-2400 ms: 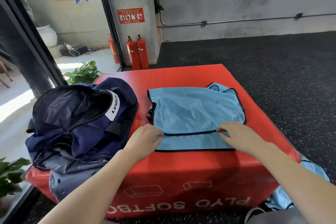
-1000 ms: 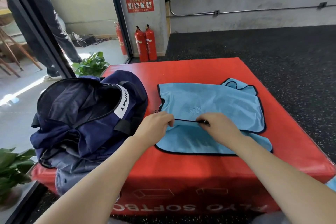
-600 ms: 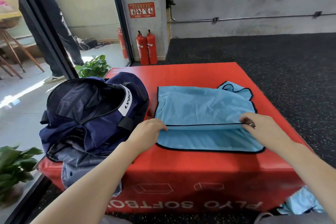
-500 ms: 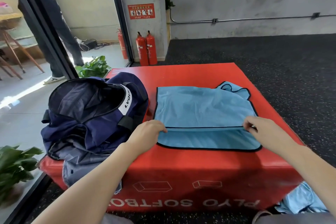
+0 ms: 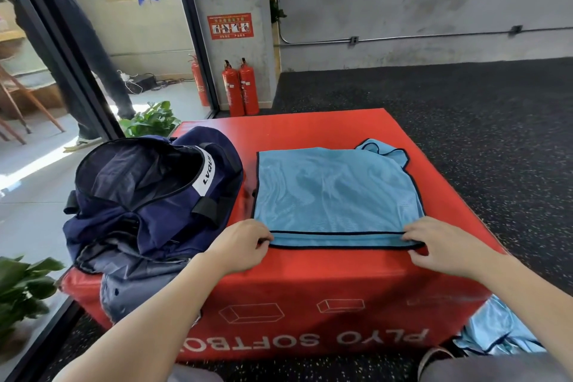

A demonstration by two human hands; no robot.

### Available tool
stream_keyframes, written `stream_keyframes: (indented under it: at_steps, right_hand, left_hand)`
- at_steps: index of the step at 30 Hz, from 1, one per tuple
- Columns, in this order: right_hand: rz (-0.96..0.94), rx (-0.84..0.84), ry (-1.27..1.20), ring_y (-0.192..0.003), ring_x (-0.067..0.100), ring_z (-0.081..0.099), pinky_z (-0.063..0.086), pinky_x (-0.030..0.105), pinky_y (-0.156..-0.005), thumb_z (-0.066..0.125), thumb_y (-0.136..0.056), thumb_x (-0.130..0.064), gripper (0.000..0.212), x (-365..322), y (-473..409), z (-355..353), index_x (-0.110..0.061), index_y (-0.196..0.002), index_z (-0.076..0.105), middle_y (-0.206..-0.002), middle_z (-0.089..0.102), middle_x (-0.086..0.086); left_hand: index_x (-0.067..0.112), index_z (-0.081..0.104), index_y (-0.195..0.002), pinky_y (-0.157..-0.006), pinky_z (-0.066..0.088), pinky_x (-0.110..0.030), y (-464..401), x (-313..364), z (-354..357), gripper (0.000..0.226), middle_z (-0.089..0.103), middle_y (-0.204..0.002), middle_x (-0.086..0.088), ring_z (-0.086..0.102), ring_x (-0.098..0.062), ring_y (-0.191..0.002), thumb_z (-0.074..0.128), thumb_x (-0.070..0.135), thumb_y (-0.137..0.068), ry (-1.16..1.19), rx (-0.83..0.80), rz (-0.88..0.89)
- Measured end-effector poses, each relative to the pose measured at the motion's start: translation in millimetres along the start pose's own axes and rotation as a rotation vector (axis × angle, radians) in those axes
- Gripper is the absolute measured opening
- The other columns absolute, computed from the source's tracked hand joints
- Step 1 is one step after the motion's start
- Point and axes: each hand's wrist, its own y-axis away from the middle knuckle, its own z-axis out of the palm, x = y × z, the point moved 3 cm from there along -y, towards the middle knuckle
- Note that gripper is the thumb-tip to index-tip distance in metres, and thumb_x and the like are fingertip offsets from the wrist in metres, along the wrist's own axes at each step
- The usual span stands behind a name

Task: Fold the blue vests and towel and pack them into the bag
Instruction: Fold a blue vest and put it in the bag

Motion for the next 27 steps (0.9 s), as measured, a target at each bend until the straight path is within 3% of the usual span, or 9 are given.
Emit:
stream_keyframes:
  at_steps: [4, 8, 12, 15, 17, 20, 24, 27]
  right_hand:
    - [-0.053, 0.120, 0.041, -0.087, 0.012, 0.067, 0.057, 0.028, -0.074, 0.078, -0.078, -0.022, 0.013, -3, -2, 2, -0.026, -0.090, 0.079, -0.090, 0.070, -0.015]
    - [0.037, 0.092, -0.075, -0.092, 0.007, 0.062, 0.054, 0.032, -0.081, 0.070, -0.087, -0.021, 0.008, -1, -5, 4, -0.027, -0.092, 0.074, -0.092, 0.068, -0.016]
    - [0.299, 0.178, -0.439, -0.080, 0.003, 0.063, 0.053, 0.032, -0.077, 0.073, -0.084, -0.017, 0.014, 4, -3, 3, -0.030, -0.084, 0.068, -0.085, 0.068, -0.016]
    - [0.341, 0.166, -0.464, -0.077, 0.007, 0.065, 0.054, 0.034, -0.074, 0.074, -0.083, -0.017, 0.016, 1, -5, 1, -0.031, -0.083, 0.066, -0.083, 0.069, -0.014]
    - [0.294, 0.131, -0.403, -0.080, 0.006, 0.064, 0.053, 0.032, -0.077, 0.074, -0.081, -0.013, 0.020, 0, -7, -4, -0.031, -0.083, 0.065, -0.085, 0.067, -0.015]
    - [0.161, 0.069, -0.240, -0.089, 0.007, 0.060, 0.051, 0.032, -0.084, 0.070, -0.082, -0.008, 0.024, -1, -12, -6, -0.032, -0.087, 0.065, -0.090, 0.062, -0.017]
    - [0.056, 0.180, -0.137, -0.090, 0.015, 0.064, 0.055, 0.039, -0.081, 0.072, -0.087, -0.015, 0.016, 0, -17, -26, -0.024, -0.099, 0.076, -0.089, 0.062, -0.009]
    - [0.107, 0.298, -0.149, -0.092, 0.017, 0.065, 0.053, 0.037, -0.084, 0.072, -0.088, -0.015, 0.014, -1, -25, -67, -0.019, -0.102, 0.076, -0.094, 0.066, -0.004]
  left_hand:
    - [0.023, 0.076, -0.105, -0.092, 0.050, -0.028, 1, 3, -4, 0.030, 0.071, -0.099, 0.015, 0.061, -0.004, -0.100, 0.061, 0.046, -0.092, 0.009, 0.015, 0.000]
    - [0.025, 0.075, -0.112, -0.095, 0.048, -0.025, 0, 3, -4, 0.046, 0.070, -0.110, 0.014, 0.061, -0.005, -0.106, 0.063, 0.062, -0.088, -0.028, 0.010, -0.034]
    - [0.027, 0.074, -0.106, -0.088, 0.051, -0.030, -3, 2, 1, 0.048, 0.070, -0.103, 0.014, 0.062, -0.008, -0.098, 0.059, 0.068, -0.086, -0.086, 0.008, -0.057]
    - [0.023, 0.072, -0.099, -0.080, 0.053, -0.037, -7, 3, 6, 0.034, 0.068, -0.095, 0.008, 0.062, -0.016, -0.092, 0.055, 0.051, -0.095, -0.144, 0.018, -0.038]
    - [0.016, 0.072, -0.105, -0.082, 0.052, -0.041, -10, 4, 10, 0.022, 0.068, -0.100, 0.000, 0.063, -0.025, -0.098, 0.053, 0.027, -0.099, -0.155, 0.031, -0.011]
    - [0.009, 0.071, -0.111, -0.087, 0.051, -0.043, -15, 0, 10, 0.024, 0.067, -0.104, -0.010, 0.063, -0.031, -0.100, 0.054, 0.005, -0.095, -0.103, 0.079, -0.021]
    - [0.008, 0.075, -0.097, -0.088, 0.048, -0.037, -23, -2, -18, 0.022, 0.068, -0.096, -0.008, 0.063, -0.029, -0.094, 0.061, -0.006, -0.087, 0.038, 0.275, -0.087]
    - [0.008, 0.077, -0.097, -0.088, 0.046, -0.035, -32, 5, -63, 0.024, 0.072, -0.096, -0.007, 0.063, -0.030, -0.094, 0.059, -0.004, -0.087, 0.091, 0.408, -0.148]
